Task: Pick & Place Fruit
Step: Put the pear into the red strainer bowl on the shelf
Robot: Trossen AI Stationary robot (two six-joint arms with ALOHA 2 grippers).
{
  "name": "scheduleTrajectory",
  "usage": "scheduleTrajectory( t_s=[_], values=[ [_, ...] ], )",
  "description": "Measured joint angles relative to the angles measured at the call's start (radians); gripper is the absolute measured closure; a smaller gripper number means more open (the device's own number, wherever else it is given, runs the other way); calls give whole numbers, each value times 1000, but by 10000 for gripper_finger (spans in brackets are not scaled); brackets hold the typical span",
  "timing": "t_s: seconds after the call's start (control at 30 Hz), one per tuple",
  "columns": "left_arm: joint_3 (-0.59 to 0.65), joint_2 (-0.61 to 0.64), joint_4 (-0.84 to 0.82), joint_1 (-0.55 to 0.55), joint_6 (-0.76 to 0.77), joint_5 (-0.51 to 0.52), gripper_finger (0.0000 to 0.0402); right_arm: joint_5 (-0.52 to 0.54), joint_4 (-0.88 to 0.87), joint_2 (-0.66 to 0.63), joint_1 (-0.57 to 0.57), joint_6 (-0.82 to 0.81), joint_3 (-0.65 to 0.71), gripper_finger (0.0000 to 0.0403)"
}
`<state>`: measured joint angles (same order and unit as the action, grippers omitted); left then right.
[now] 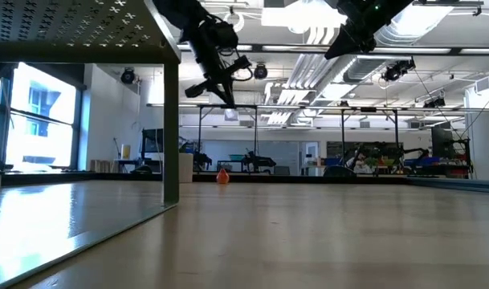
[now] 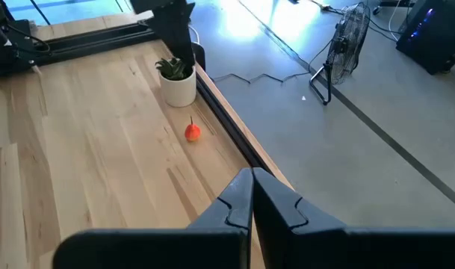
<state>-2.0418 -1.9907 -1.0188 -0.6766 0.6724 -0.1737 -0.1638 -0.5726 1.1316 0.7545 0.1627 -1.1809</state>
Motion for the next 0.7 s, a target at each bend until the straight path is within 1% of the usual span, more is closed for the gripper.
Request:
scheduleTrajectory(
  t_s=[0.13,0.27,0.43,0.6,0.7],
  values=[
    [0,0,-3,-20,26,-10,398,0,0,0,0,1,0,400],
    [0,0,16,-16,43,-19,398,0,0,0,0,1,0,400],
    [0,6,59,17,15,-28,398,0,-1,0,0,1,0,400],
    [0,59,98,67,-14,-37,398,0,-1,0,0,1,0,400],
    [0,69,111,107,-14,-36,398,0,0,0,0,1,0,400]
  ],
)
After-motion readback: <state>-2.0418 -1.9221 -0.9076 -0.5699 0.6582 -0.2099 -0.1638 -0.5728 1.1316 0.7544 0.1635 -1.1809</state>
